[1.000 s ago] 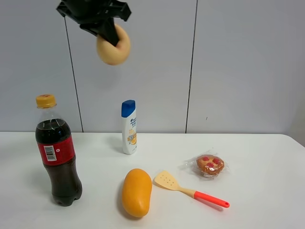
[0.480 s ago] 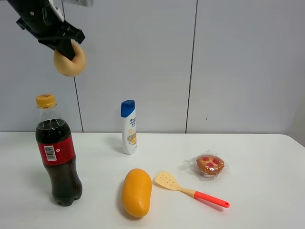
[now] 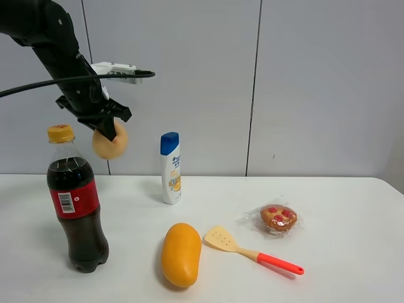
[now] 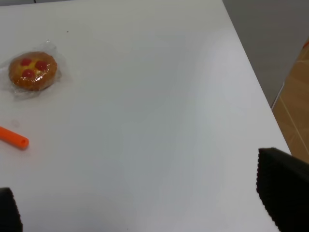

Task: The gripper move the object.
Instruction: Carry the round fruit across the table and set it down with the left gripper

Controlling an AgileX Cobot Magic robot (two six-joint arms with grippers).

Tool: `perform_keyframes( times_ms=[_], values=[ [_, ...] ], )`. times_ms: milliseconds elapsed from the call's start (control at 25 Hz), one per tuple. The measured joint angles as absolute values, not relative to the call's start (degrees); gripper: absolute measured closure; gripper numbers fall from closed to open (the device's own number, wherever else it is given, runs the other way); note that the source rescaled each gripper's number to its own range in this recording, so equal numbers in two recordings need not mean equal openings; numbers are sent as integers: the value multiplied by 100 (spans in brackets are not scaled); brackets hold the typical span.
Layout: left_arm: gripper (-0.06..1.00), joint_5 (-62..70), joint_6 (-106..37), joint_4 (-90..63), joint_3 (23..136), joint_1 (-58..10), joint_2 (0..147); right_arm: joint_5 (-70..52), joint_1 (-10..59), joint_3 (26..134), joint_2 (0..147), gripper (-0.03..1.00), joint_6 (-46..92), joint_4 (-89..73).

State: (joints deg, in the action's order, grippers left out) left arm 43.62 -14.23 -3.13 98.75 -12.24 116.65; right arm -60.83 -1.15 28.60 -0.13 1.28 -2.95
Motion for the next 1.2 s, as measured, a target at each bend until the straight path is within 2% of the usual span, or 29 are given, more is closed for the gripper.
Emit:
perform_keyframes(
  times_ms=[1200],
  values=[
    [94, 4748, -1423, -563, 9875, -1224, 12841, -6083, -115, 2860, -13, -3, 128, -295]
  ],
)
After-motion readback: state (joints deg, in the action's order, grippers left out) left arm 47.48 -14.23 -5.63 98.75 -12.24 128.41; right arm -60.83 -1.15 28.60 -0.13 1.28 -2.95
